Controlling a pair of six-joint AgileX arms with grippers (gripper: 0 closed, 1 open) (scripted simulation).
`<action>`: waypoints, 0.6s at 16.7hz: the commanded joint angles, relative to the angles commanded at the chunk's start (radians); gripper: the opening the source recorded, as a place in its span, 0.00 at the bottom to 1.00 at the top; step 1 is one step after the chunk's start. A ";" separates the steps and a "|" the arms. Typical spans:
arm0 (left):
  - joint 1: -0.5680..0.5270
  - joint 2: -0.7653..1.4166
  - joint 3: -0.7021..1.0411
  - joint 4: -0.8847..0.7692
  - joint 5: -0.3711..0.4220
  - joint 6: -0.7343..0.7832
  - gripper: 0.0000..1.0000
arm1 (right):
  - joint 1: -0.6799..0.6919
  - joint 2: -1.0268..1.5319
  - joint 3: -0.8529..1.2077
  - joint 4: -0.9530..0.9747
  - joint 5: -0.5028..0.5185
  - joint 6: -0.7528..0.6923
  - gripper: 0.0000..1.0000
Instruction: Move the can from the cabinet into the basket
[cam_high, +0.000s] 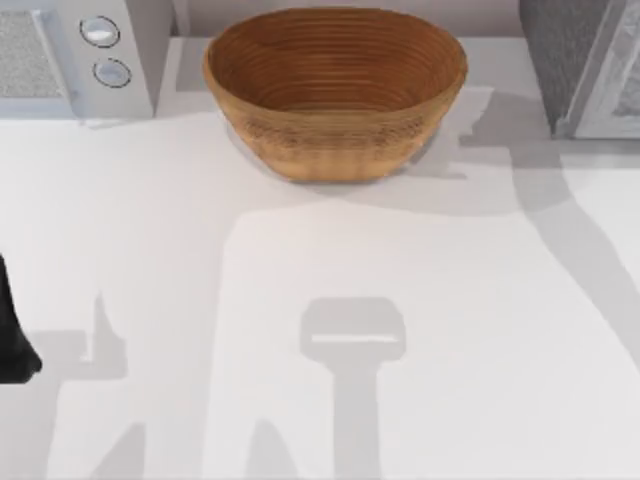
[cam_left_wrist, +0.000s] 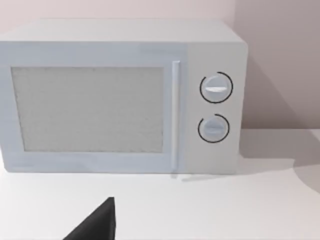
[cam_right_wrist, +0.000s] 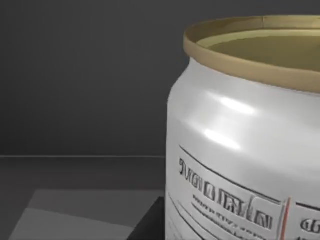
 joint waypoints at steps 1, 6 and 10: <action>0.000 0.000 0.000 0.000 0.000 0.000 1.00 | 0.025 -0.032 0.002 -0.033 0.024 0.001 0.00; 0.000 0.000 0.000 0.000 0.000 0.000 1.00 | 0.057 -0.068 0.005 -0.069 0.055 0.002 0.00; 0.000 0.000 0.000 0.000 0.000 0.000 1.00 | 0.046 -0.088 -0.032 -0.052 0.044 0.003 0.00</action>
